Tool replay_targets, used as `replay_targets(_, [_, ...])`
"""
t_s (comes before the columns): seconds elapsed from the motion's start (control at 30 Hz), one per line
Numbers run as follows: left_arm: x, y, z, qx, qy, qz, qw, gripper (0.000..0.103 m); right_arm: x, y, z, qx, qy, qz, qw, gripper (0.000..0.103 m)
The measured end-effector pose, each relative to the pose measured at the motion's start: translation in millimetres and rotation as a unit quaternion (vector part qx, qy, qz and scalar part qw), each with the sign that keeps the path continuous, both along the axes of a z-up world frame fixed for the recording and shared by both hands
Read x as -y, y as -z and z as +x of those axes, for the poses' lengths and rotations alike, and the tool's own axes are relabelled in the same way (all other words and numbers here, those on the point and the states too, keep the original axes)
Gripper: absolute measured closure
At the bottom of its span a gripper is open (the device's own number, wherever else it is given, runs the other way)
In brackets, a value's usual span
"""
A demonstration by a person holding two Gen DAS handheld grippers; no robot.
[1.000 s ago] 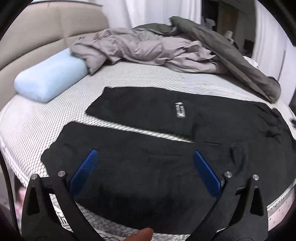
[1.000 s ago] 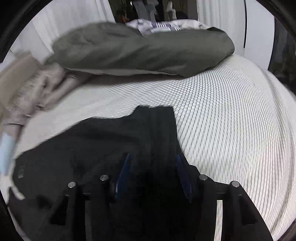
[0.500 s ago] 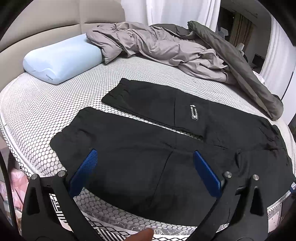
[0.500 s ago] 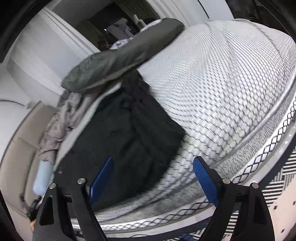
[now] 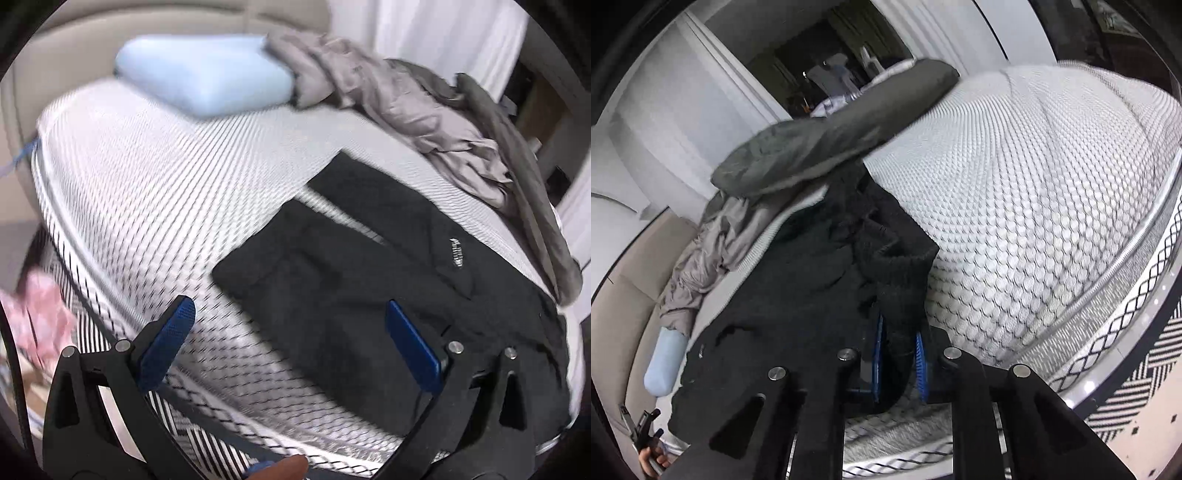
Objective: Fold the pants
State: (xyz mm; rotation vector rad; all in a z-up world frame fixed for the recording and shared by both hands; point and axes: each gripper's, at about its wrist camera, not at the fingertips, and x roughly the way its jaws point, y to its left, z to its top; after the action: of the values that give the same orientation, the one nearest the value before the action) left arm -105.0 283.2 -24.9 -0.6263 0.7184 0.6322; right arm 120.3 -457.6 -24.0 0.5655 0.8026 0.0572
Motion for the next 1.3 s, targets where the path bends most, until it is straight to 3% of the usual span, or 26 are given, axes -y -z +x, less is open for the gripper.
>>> replay_targets(0.1, [-9.3,7.9,-9.1,0.015,0.006,-0.035,0.9992,0.003,-0.9,-1.4,-3.9,0.013,-0.01,0.017,1.0,0.08])
replay_targets(0.13, [-9.1,9.7,-8.7,0.018,0.014,-0.041,0.9989,0.007,-1.0,-3.2,-6.8,0.021,-0.011,0.02,1.0,0.075])
replay_targets(0.27, [-7.8,23.2,5.5,0.006,0.059,-0.081,0.9949,0.04,7.6,-4.7,-18.3,0.036,-0.019,0.04,0.998,0.068])
replay_targets(0.43, [-15.6,36.7,23.7,0.004,0.062,-0.106,0.9924,0.046,21.1,2.2,-33.7,0.04,-0.023,0.056,0.997,0.064])
replay_targets(0.5, [-19.0,37.2,28.3,0.006,0.057,-0.105,0.9929,0.069,21.4,6.4,-30.9,0.04,-0.022,0.071,0.996,0.062])
replay_targets(0.53, [-20.5,38.6,28.9,0.004,0.05,-0.103,0.9934,0.09,19.9,6.1,-28.1,0.039,-0.02,0.077,0.996,0.062])
replay_targets(0.57, [-22.6,38.7,28.5,0.006,0.042,-0.102,0.9938,0.1,20.0,8.3,-25.9,0.039,-0.019,0.085,0.995,0.062])
replay_targets(0.67, [-25.6,33.0,18.5,0.036,0.032,-0.106,0.9931,0.102,20.3,16.6,-20.7,0.031,-0.011,0.097,0.995,0.067])
replay_targets(0.73, [-25.6,27.5,9.0,0.049,0.028,-0.102,0.9932,0.103,21.8,18.9,-24.0,0.037,-0.005,0.09,0.995,0.089])
replay_targets(0.8, [-26.1,25.1,-3.8,0.053,0.028,-0.104,0.9927,0.103,28.2,20.6,-31.0,0.042,-0.002,0.109,0.993,0.093])
replay_targets(0.93, [-26.1,31.5,-15.9,0.027,0.037,-0.099,0.994,0.103,39.5,16.9,-59.7,0.038,-0.007,0.099,0.994,0.094])
replay_targets(1.03, [-26.9,28.0,-14.1,0.033,0.037,-0.097,0.994,0.103,36.2,19.0,-57.0,0.021,-0.014,0.098,0.995,0.094])
replay_targets(1.3, [-30.4,-20.3,9.3,0.077,0.051,-0.067,0.9934,0.103,21.9,-38.6,-50.3,0.112,-0.014,0.109,0.988,0.094])
